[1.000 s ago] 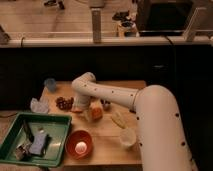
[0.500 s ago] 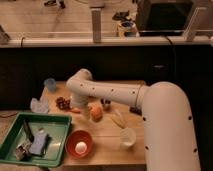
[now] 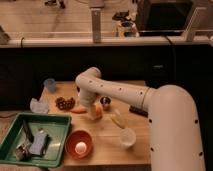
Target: Place apple in paper cup
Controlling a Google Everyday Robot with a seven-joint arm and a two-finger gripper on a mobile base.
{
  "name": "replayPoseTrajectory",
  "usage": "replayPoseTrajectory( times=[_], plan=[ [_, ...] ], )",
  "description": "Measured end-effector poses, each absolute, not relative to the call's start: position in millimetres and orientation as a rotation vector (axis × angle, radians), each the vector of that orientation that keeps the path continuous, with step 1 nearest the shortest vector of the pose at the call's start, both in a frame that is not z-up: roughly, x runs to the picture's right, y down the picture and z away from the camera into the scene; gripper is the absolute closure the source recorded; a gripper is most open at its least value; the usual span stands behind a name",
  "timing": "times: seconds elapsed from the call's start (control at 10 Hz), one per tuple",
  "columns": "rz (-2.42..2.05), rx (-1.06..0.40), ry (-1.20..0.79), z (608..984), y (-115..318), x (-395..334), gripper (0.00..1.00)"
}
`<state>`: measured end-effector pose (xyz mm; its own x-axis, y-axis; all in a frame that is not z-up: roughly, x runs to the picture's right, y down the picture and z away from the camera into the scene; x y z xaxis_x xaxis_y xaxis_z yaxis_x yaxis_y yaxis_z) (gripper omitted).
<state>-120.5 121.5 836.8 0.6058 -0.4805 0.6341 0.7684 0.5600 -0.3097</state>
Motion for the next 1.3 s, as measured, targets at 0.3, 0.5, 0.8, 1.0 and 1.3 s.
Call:
replayPoseTrajectory(
  times=[0.3,0.5,0.8,1.0,1.3],
  plan=[
    [-0.816,-0.605,-0.518,838.8,129.3,-104.7,0.2],
    [-0.848,-0.604,-0.515,842.5,135.2,-100.3,0.2],
    [-0.854,-0.595,-0.499,848.9,141.8,-87.1,0.2],
    [-0.851,-0.59,-0.477,851.6,144.2,-81.9,0.21],
    [-0.82,-0.597,-0.435,855.7,145.0,-70.4,0.48]
  ],
)
